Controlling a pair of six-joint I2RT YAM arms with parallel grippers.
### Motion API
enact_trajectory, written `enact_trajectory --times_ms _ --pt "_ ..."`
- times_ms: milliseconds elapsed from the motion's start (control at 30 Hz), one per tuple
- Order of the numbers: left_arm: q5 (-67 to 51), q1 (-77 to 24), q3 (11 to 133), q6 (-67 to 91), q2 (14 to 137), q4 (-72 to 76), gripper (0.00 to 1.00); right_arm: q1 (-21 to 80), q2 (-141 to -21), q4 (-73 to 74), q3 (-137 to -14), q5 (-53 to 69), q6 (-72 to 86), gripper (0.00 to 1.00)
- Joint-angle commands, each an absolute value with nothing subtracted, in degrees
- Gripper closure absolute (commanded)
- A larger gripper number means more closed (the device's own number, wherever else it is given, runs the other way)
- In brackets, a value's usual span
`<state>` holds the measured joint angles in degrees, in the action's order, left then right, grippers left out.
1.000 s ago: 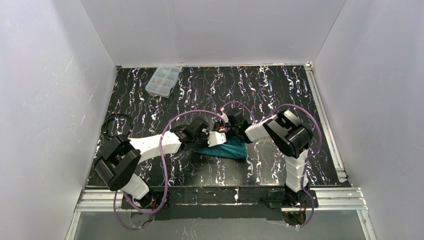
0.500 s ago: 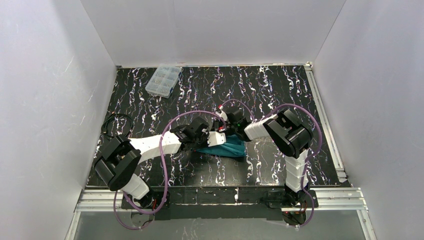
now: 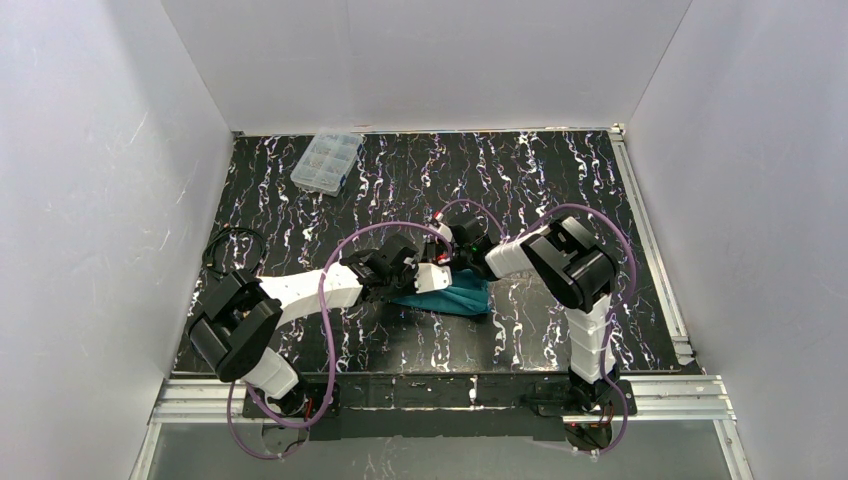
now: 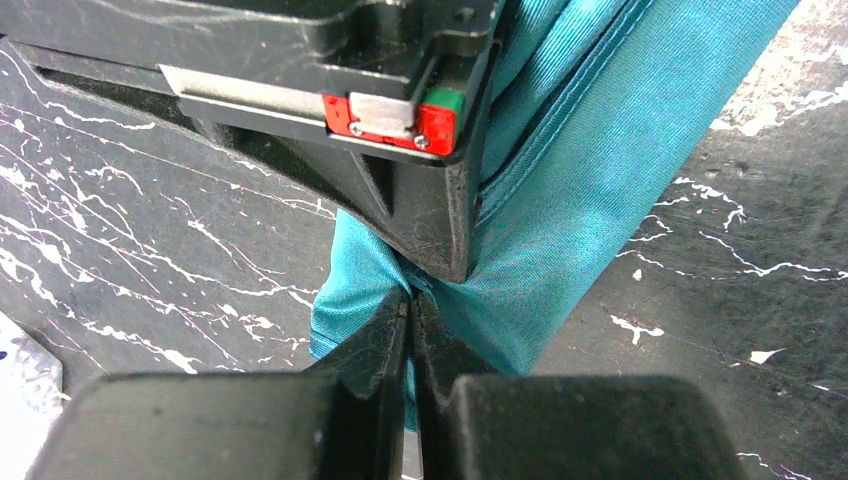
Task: Fold the napkin into a case and place the utensils inside
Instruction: Stuff the top corner of the smaller-rectangle-folded napkin into the folded napkin.
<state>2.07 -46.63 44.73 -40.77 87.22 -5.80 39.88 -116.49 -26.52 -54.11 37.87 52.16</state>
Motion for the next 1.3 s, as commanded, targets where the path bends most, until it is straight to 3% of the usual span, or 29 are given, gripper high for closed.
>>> enact_trajectory --times_ms 0,467,1267 --pt "1.48 -46.96 46.42 -41.13 86.11 -6.57 1.0 39.99 -118.61 -25.82 -53.29 35.24 50.37 0.99" --pt "0.01 -45.44 50.44 -34.14 86.1 -13.22 1.0 39.95 -121.13 -27.77 -50.95 35.78 50.78 0.99" --pt "1.84 -46.67 41.76 -45.41 85.32 -1.71 1.0 39.86 -118.63 -21.77 -55.53 38.28 50.69 0.99"
